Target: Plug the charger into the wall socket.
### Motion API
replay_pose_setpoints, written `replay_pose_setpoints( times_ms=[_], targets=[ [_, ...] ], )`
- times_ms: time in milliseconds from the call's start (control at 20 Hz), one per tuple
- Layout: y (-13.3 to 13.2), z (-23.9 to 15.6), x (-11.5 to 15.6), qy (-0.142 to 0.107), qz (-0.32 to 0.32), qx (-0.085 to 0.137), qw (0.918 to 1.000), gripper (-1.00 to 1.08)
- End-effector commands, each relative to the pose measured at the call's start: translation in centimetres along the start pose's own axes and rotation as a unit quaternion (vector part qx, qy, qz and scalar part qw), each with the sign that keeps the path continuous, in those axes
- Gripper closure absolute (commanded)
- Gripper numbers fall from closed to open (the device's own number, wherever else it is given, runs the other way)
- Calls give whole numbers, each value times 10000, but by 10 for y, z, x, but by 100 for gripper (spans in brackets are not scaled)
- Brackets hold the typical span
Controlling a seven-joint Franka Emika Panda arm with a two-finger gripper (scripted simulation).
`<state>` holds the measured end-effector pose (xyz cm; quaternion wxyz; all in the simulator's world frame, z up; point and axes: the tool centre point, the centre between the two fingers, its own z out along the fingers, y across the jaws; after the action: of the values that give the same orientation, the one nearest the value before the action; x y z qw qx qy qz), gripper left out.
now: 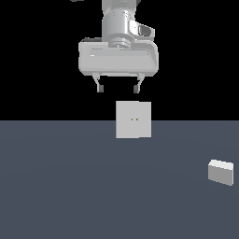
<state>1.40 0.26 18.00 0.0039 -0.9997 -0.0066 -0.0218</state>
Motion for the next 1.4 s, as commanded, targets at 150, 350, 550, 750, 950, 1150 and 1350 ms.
replay_pose_setpoints(
  times_ms=[150,350,550,750,950,1150,1350],
  targets=[
    [3,2,-1,6,54,-5,10000,-92],
    [15,8,-4,30,294,-28,9996,-92],
    [38,20,-11,75,726,-70,9973,-92],
    [69,37,-24,137,1339,-129,9908,-92],
    [105,59,-45,215,2104,-202,9772,-92],
    [136,78,-70,286,2804,-270,9591,-92],
    [156,94,-92,337,3321,-319,9421,-92]
  ],
)
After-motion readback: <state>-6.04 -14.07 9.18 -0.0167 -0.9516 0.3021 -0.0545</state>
